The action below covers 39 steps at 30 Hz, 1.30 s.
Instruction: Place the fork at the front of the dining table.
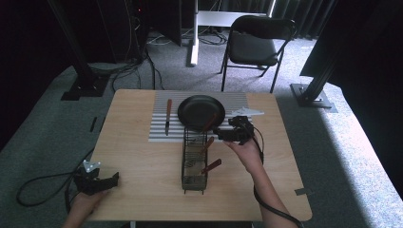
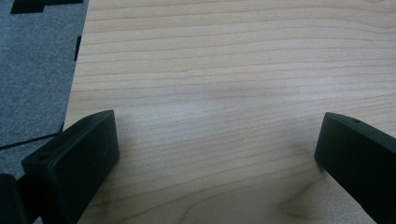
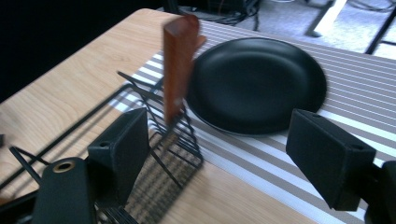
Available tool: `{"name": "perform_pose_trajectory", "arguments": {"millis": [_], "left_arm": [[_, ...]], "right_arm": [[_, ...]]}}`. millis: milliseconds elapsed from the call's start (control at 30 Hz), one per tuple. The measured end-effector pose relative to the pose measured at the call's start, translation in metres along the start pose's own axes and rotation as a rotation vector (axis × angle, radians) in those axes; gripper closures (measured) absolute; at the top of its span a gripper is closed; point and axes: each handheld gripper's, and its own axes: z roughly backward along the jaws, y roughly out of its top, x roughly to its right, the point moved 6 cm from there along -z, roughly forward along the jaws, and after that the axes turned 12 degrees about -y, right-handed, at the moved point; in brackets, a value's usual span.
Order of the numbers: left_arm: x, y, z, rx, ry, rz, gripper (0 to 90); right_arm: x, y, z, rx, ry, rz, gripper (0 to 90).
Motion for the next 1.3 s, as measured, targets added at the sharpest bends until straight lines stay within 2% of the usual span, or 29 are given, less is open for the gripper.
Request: {"name": "perform_pose_trajectory", "arguments": {"millis": [167, 333, 400, 467, 567, 600, 633, 667, 733, 833, 967, 1100, 1300], "left_arm": [[0.000, 0.000, 0.000, 0.000, 0.000, 0.000, 0.0], [0.000, 0.000, 0.000, 0.000, 0.000, 0.000, 0.0], [0.000, 0.000, 0.000, 0.000, 0.000, 0.000, 0.0], [0.000, 0.000, 0.000, 0.000, 0.000, 0.000, 0.0], [0.000, 0.000, 0.000, 0.000, 0.000, 0.000, 0.0], [0.000, 0.000, 0.000, 0.000, 0.000, 0.000, 0.0], [0.000, 0.000, 0.000, 0.000, 0.000, 0.000, 0.0], [0.000, 0.000, 0.000, 0.000, 0.000, 0.000, 0.0], [0.000, 0.000, 0.000, 0.000, 0.000, 0.000, 0.0], [0.000, 0.000, 0.000, 0.000, 0.000, 0.000, 0.0], [0.000, 0.000, 0.000, 0.000, 0.000, 0.000, 0.0], [0.000, 0.000, 0.000, 0.000, 0.000, 0.000, 0.0], [0.000, 0.000, 0.000, 0.000, 0.000, 0.000, 0.0]], "right_arm": [[-0.011, 0.007, -0.015, -0.019, 0.020, -0.002, 23.9], [-0.014, 0.009, -0.027, -0.031, 0.003, -0.013, 27.7], [-0.018, 0.009, -0.032, -0.037, 0.007, -0.024, 35.0], [-0.021, 0.007, -0.036, -0.046, 0.018, -0.027, 46.3], [-0.021, 0.006, -0.037, -0.049, 0.020, -0.034, 51.6], [-0.023, 0.004, -0.039, -0.051, 0.058, -0.052, 62.9], [-0.023, 0.004, -0.039, -0.051, 0.058, -0.052, 62.9], [-0.025, 0.004, -0.039, -0.046, 0.068, -0.048, 68.6], [-0.028, 0.005, -0.039, -0.044, 0.065, -0.035, 72.9], [-0.029, 0.005, -0.040, -0.041, 0.062, -0.027, 73.4], [-0.029, 0.003, -0.039, -0.031, 0.069, -0.041, 74.4], [-0.030, 0.000, -0.035, -0.024, 0.097, -0.055, 75.8], [-0.032, 0.001, -0.030, -0.007, 0.084, -0.024, 76.0]]}}
